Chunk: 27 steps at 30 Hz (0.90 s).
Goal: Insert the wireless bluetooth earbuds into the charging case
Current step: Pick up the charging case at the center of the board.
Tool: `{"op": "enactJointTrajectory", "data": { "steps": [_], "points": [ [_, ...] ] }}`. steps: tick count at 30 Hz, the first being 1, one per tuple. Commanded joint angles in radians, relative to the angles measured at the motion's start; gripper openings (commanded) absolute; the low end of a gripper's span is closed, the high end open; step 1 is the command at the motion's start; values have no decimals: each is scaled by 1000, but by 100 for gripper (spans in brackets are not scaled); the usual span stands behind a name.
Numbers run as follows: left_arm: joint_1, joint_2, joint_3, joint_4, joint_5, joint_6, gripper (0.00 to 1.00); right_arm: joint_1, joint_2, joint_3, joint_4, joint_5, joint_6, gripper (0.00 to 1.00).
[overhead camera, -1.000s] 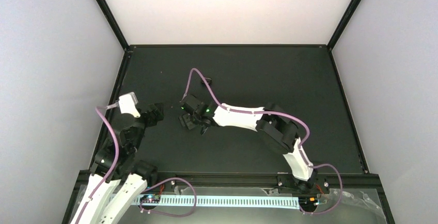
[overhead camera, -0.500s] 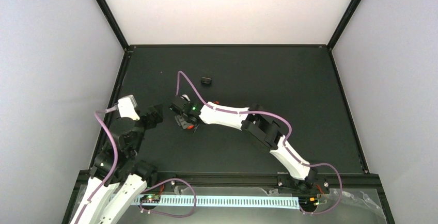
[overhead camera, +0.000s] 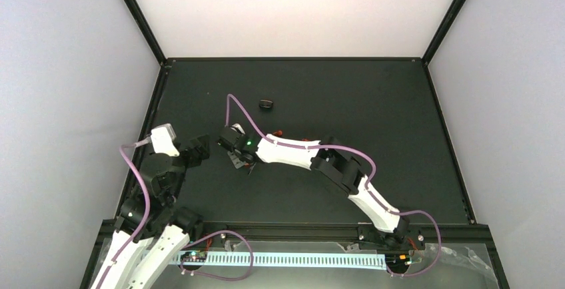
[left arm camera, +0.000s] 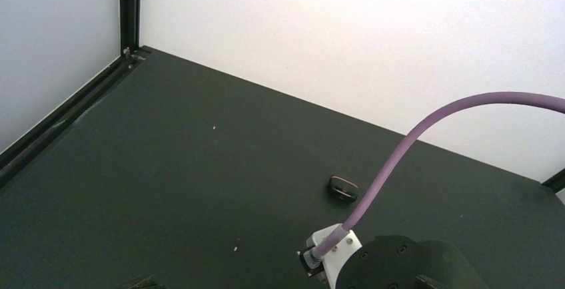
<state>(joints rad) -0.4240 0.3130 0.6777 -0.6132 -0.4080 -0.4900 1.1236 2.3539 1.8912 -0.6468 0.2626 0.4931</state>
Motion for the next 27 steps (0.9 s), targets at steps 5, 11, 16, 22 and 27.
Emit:
{"op": "enactJointTrajectory", "data": {
  "steps": [5, 11, 16, 22, 27],
  "points": [
    [-13, -10, -12, 7, 3, 14, 99, 5, -194, -277, 92, 67, -25, 45],
    [-16, 10, -35, 62, 116, 30, 99, 5, -546, -588, 277, 81, -92, 44],
    [-16, 63, -72, 163, 434, -61, 99, 6, -903, -893, 442, 84, -210, 42],
    [-22, 220, -109, 424, 782, -174, 96, 13, -1288, -1132, 481, 79, -296, 42],
    [-70, 436, 14, 462, 935, -157, 91, 21, -1466, -1233, 472, 94, -384, 42]
  ]
}}
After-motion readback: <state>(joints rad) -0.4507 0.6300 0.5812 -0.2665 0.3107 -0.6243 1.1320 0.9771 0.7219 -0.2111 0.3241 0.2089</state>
